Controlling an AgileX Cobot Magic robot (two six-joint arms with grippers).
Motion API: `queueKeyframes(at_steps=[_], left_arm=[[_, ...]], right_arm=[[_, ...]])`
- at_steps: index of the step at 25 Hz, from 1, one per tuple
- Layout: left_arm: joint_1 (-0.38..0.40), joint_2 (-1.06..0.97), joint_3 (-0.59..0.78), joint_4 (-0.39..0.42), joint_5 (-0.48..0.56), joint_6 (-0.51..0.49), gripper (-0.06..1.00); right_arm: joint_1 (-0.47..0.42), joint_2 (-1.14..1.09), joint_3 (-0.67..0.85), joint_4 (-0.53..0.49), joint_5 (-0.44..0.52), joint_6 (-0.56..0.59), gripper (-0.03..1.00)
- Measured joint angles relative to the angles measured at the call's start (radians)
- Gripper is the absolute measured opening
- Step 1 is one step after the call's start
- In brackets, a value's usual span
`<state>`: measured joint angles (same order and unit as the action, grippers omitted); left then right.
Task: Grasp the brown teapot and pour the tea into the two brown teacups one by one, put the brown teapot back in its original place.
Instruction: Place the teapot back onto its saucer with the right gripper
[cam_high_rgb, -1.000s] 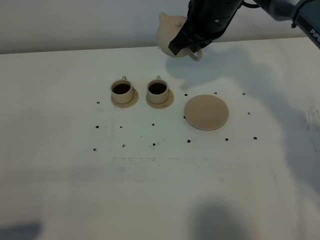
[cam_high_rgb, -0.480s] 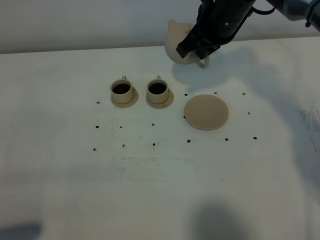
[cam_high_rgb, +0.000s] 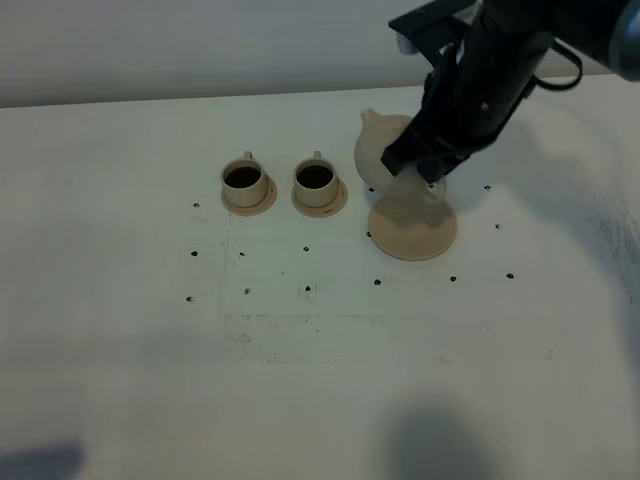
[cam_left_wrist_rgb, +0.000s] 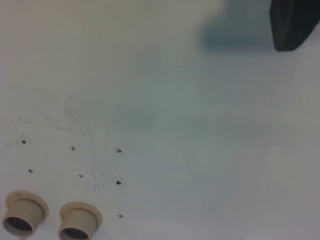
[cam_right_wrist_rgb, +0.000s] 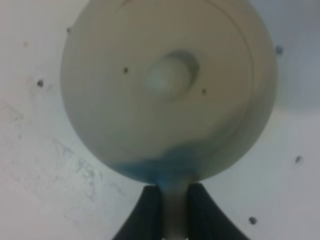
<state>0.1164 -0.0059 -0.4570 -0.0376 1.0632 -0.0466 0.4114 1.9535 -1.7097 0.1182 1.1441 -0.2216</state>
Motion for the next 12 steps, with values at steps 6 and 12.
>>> queueKeyframes(at_steps=[6,12], left_arm=[[0.0,0.0,0.0,0.0,0.0,0.0,0.31],[0.0,0.0,0.0,0.0,-0.001,0.0,0.31]], right_arm=[[-0.019,-0.074,0.179,0.003,-0.206,0.006,0.1],[-0.026,-0.08,0.287,0.007,-0.367,0.022,0.1]])
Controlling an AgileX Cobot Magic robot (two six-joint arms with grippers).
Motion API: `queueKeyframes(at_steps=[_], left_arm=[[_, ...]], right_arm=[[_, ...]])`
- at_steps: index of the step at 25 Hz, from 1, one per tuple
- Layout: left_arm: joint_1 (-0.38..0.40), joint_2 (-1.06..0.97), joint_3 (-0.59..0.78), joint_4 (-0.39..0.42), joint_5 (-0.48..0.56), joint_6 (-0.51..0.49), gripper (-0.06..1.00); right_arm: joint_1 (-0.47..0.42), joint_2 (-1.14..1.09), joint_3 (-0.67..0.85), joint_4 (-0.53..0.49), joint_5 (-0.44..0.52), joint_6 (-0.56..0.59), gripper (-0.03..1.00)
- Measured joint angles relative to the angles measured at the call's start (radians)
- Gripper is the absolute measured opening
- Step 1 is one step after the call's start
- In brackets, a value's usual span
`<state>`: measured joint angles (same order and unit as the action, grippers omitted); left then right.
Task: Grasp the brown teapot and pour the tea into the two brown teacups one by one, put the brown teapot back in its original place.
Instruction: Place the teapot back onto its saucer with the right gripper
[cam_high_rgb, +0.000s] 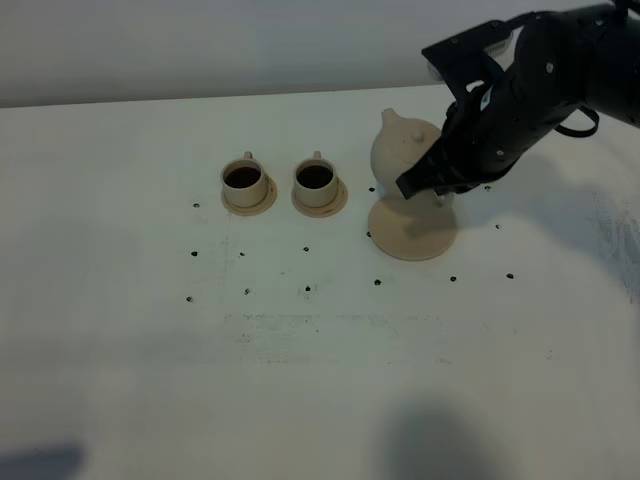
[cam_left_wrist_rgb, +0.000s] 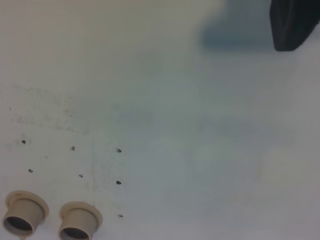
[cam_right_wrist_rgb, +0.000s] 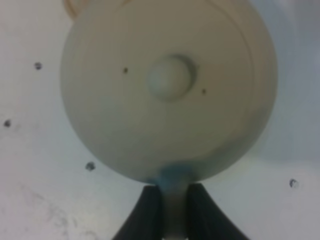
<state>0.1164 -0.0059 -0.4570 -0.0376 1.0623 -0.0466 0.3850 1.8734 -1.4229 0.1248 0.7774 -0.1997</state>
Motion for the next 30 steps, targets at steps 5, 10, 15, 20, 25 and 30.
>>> queueKeyframes(at_steps=[5,10,15,20,25,30], left_arm=[[0.0,0.0,0.0,0.0,0.0,0.0,0.31],[0.0,0.0,0.0,0.0,0.0,0.0,0.31],[0.0,0.0,0.0,0.0,0.0,0.0,0.31],[0.0,0.0,0.0,0.0,0.0,0.0,0.31],[0.0,0.0,0.0,0.0,0.0,0.0,0.31],[0.0,0.0,0.0,0.0,0.0,0.0,0.31]], right_arm=[[-0.003,0.0,0.099,0.009,-0.059,0.003,0.1],[-0.003,0.0,0.17,0.016,-0.135,0.019,0.1],[-0.003,0.003,0.189,0.018,-0.197,0.032,0.1],[-0.003,0.046,0.189,0.026,-0.216,0.034,0.1],[-0.003,0.093,0.19,0.04,-0.227,0.034,0.1],[-0.003,0.102,0.19,0.045,-0.252,0.034,0.1]])
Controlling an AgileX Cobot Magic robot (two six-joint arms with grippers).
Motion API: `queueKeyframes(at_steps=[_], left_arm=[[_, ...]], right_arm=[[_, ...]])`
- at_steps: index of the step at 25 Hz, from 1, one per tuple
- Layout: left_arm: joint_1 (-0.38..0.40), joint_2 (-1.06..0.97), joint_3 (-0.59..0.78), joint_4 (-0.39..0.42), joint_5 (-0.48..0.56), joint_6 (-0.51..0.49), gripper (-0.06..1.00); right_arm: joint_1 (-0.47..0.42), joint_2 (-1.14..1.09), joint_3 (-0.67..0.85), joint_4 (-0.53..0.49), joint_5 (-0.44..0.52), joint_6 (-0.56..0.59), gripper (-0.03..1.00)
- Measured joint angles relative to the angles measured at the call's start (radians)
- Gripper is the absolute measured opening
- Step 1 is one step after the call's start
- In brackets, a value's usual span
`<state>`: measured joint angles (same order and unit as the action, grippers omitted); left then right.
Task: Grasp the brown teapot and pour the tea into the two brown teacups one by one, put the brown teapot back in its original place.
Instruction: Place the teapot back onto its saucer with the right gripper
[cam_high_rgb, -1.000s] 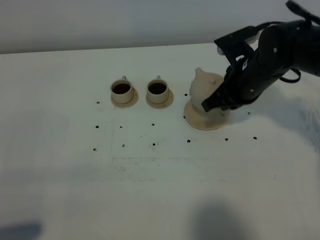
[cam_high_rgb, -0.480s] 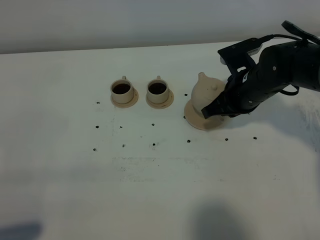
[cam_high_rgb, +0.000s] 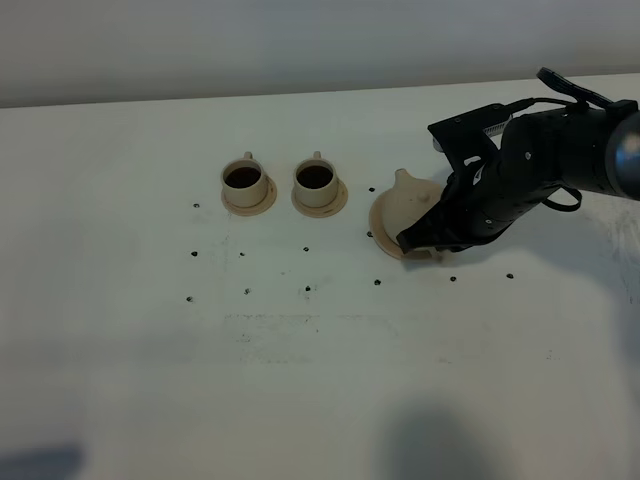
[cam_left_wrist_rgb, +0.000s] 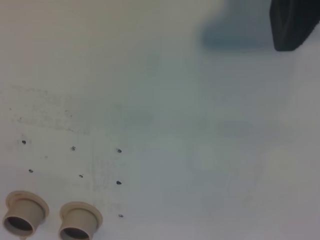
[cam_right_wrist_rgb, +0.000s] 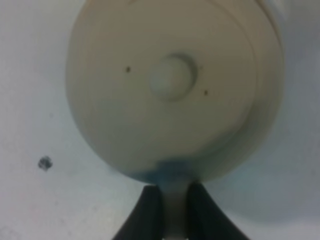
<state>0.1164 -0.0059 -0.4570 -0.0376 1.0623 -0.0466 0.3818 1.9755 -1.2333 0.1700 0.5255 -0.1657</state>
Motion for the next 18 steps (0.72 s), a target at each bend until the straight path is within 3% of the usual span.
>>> queueKeyframes(at_steps=[18], left_arm=[[0.0,0.0,0.0,0.0,0.0,0.0,0.31]], right_arm=[[-0.001,0.0,-0.002,0.002,-0.002,-0.002,0.1]])
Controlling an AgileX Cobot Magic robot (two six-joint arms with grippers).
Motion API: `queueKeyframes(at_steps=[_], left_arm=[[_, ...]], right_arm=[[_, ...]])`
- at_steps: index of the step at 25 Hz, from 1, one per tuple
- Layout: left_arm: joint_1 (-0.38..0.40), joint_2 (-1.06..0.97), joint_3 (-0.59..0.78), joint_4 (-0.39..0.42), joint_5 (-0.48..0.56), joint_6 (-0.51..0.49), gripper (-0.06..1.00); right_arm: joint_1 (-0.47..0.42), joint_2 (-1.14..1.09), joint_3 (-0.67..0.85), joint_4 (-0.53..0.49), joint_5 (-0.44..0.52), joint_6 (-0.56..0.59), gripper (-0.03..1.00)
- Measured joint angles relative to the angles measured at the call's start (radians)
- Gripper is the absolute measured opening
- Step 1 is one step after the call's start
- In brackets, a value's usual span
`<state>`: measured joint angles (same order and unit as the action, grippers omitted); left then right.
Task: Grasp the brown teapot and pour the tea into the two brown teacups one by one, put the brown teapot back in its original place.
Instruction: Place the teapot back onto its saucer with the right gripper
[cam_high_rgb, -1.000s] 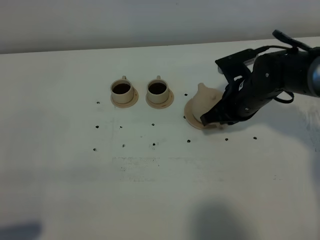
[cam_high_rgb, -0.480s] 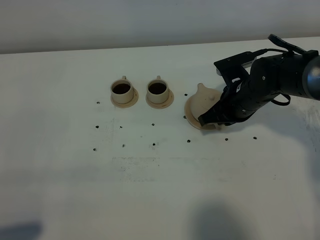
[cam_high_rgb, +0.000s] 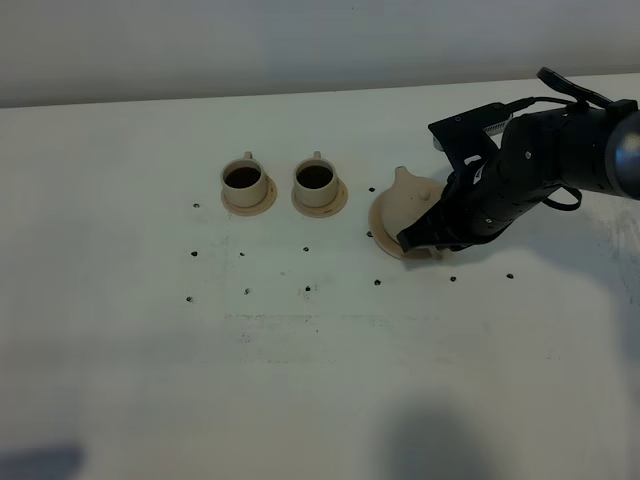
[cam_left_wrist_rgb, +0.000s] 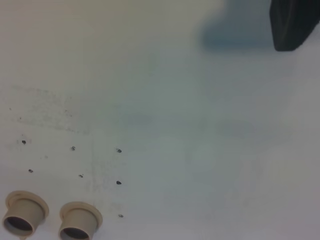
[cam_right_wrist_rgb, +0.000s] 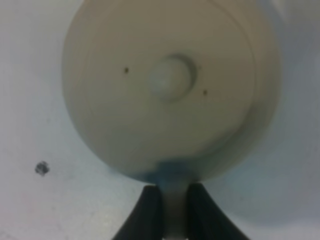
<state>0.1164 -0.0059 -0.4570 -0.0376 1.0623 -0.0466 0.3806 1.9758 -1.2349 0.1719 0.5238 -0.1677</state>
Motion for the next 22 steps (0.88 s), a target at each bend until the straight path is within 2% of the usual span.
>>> queueKeyframes(at_steps=[22], left_arm=[[0.0,0.0,0.0,0.0,0.001,0.0,0.31]], right_arm=[[-0.002,-0.022,0.0,0.012,0.008,-0.013,0.1]])
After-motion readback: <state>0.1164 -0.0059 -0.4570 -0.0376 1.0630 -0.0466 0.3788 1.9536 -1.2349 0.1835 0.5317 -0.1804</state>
